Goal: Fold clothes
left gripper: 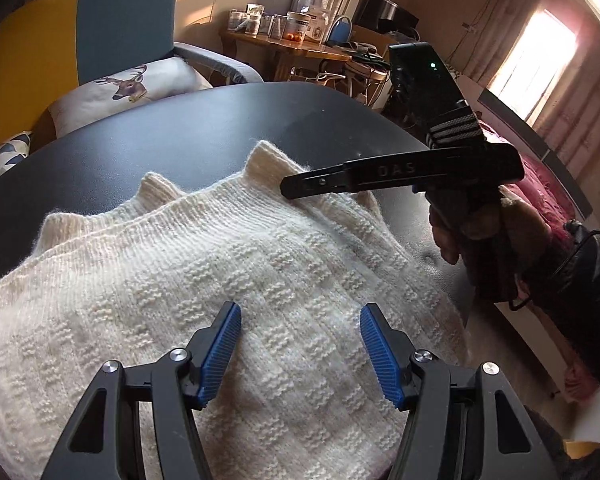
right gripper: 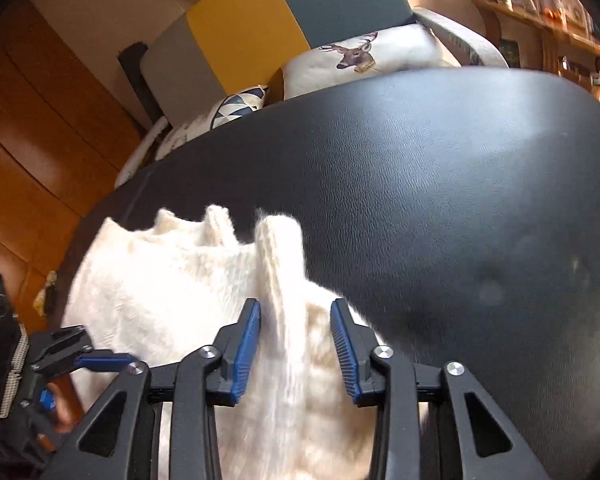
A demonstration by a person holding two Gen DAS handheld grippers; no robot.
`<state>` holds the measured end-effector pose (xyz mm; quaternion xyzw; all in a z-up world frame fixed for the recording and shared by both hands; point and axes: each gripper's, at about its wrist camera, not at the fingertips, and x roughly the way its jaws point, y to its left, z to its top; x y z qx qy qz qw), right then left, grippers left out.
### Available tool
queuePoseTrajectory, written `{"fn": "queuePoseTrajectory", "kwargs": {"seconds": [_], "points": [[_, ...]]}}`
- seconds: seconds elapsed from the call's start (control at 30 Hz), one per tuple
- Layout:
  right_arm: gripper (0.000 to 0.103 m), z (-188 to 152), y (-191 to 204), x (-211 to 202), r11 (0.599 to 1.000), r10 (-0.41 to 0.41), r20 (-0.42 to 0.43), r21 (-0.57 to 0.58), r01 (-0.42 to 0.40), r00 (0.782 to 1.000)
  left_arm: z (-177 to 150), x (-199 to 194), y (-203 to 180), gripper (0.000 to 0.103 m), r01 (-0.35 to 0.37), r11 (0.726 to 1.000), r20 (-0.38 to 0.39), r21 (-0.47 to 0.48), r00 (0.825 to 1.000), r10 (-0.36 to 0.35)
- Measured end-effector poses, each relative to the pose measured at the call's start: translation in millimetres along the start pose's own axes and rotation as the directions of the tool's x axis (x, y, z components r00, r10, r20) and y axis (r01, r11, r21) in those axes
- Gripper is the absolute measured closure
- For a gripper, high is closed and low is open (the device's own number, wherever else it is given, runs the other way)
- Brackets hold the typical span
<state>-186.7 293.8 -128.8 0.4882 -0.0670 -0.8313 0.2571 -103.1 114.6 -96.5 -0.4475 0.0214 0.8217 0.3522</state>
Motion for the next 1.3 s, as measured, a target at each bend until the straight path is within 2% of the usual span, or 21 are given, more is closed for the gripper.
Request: {"fn": "queuePoseTrajectory", "kwargs": {"seconds": [0.1,0.17,0.23,0.33,0.43,0.47,0.5,0.53,0.6,0.67,0.77,0.83,0.9,1.0,1.03,1.17,1.3], "points": [[0.097,-6.4,-8.4,0.7,0.999,-0.024,-0.001,0.021,0.024,1.0,1.2,-3.4,3.7,0.039,-0.006,1.0,0.03,-0.016,1.0,0.007],[0.097,-11.2,-14.2,0.9,0.999,-0.039,-0.001,0.038,0.039,0.999,-1.3,11.1,9.7,0.037,-0.046,0.998,-0.024,-0.034,0.999,0.045],[0.097,-15.9,-20.0,1.1,0.997,-0.054,-0.002,0.055,0.054,0.999,-5.8,18.7,14.5,0.037,-0.034,0.997,-0.027,-0.066,0.999,0.032],[0.098,-23.1,-28.7,1.3,0.994,-0.076,-0.003,0.08,0.076,0.997,-7.2,19.3,9.5,0.033,-0.047,0.997,-0.023,-0.054,0.999,0.046],[0.092,-26.2,-37.0,-3.2,0.989,-0.052,0.004,0.136,0.051,0.999,-8.5,17.2,6.6,0.028,-0.039,0.997,-0.011,-0.062,0.999,0.038],[0.086,-26.3,-40.0,-7.1,0.986,-0.036,0.008,0.163,0.034,0.999,-7.2,13.1,5.9,0.028,-0.035,0.997,-0.003,-0.072,0.999,0.035],[0.082,-26.4,-42.0,-15.9,0.982,-0.036,0.024,0.188,0.031,0.999,-5.9,9.0,5.2,0.028,-0.032,0.996,0.005,-0.083,0.999,0.032],[0.082,-28.0,-40.8,-27.2,0.98,-0.045,0.056,0.198,0.033,0.997,-4.4,3.3,5.6,0.028,-0.031,0.995,0.019,-0.095,0.999,0.033],[0.081,-35.3,-30.4,-49.1,0.982,-0.064,0.113,0.181,0.043,0.992,-2.0,-11.2,9.1,0.028,-0.036,0.992,0.062,-0.122,0.997,0.043],[0.08,-46.5,-13.3,-65.8,0.991,-0.044,0.143,0.134,0.024,0.989,-4.6,-24.1,13.9,0.028,-0.035,0.989,0.101,-0.146,0.994,0.05],[0.08,-67.4,17.9,-75.7,0.999,-0.005,0.145,0.038,-0.001,0.989,-15.3,-28.2,20.7,0.028,-0.037,0.983,0.096,-0.182,0.994,0.055],[0.08,-82.8,30.9,-68.5,1.0,-0.001,0.1,-0.009,0.002,0.995,-25.4,-17.6,20.9,0.028,-0.07,0.983,0.047,-0.173,0.996,0.079],[0.083,-99.5,27.7,-48.9,0.997,-0.077,0.005,0.006,0.077,0.997,-36.6,-7.2,17.8,0.028,-0.109,0.983,0.012,-0.149,0.994,0.112],[0.088,-112.3,10.2,-50.1,0.994,-0.055,0.07,0.101,0.048,0.996,-43.0,-3.5,3.5,0.023,-0.16,0.984,0.027,-0.081,0.986,0.163],[0.088,-112.5,10.4,-50.5,0.993,-0.062,0.075,0.101,0.054,0.995,-42.8,-4.8,1.0,0.023,-0.167,0.983,0.029,-0.072,0.985,0.169],[0.088,-112.7,15.1,-51.0,0.992,-0.105,0.08,0.078,0.099,0.991,-46.2,-38.0,16.2,0.023,-0.096,0.978,0.101,-0.185,0.988,0.116],[0.086,-113.9,18.8,-53.7,0.988,-0.138,0.093,0.089,0.129,0.986,-69.0,-90.9,55.1,0.023,-0.127,0.937,0.176,-0.326,0.965,0.192]]}}
